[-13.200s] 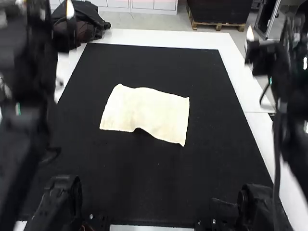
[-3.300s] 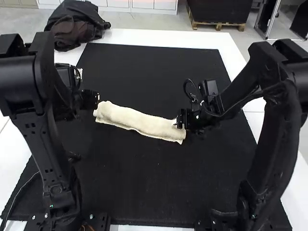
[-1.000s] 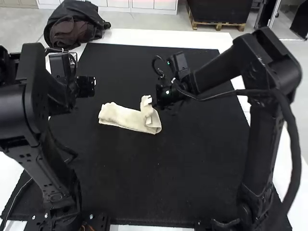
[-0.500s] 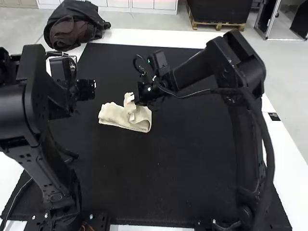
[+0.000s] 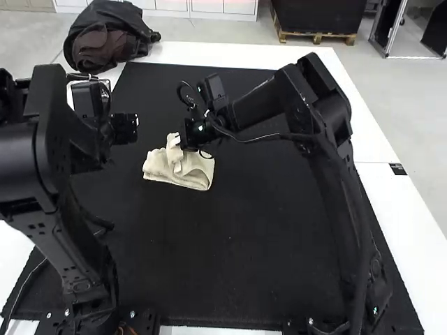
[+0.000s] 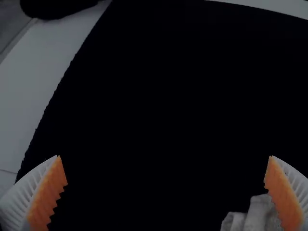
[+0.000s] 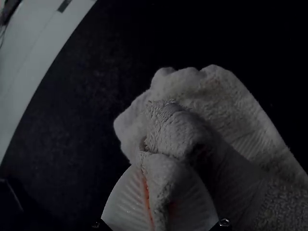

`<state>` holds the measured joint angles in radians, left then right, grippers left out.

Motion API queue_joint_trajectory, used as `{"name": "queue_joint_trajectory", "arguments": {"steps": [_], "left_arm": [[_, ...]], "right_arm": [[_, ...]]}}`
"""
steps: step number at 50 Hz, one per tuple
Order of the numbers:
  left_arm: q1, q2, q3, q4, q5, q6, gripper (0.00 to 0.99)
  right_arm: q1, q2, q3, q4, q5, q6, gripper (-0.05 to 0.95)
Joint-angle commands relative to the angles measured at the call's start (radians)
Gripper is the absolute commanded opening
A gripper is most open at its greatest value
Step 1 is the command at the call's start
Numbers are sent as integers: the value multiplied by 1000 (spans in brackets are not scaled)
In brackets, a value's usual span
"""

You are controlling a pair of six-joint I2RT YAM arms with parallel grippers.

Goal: Fold the towel.

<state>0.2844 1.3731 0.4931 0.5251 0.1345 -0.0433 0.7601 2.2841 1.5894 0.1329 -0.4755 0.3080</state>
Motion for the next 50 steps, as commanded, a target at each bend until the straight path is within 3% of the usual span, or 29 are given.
{"name": "queue_joint_trajectory", "arguments": {"steps": [1,29,31,36,40,44,50], "left_arm": [[18,-29,1,13,-4,-10,964],[19,-28,1,6,-3,-10,964],[19,-28,1,3,-1,-9,964],[21,-29,-2,0,-3,-10,964],[21,-28,-7,4,-3,-10,964],[21,-28,-13,7,-4,-10,964],[18,-28,-19,13,-6,-10,964]], "right_arm": [[21,23,76,-4,-9,11,-25],[62,144,302,-76,-11,26,-16],[62,155,316,-76,-11,40,75],[64,166,350,-95,-11,37,531],[62,164,362,-113,-11,17,797],[56,158,374,-136,-9,-1,898],[36,132,380,-138,-12,-1,902]]}}
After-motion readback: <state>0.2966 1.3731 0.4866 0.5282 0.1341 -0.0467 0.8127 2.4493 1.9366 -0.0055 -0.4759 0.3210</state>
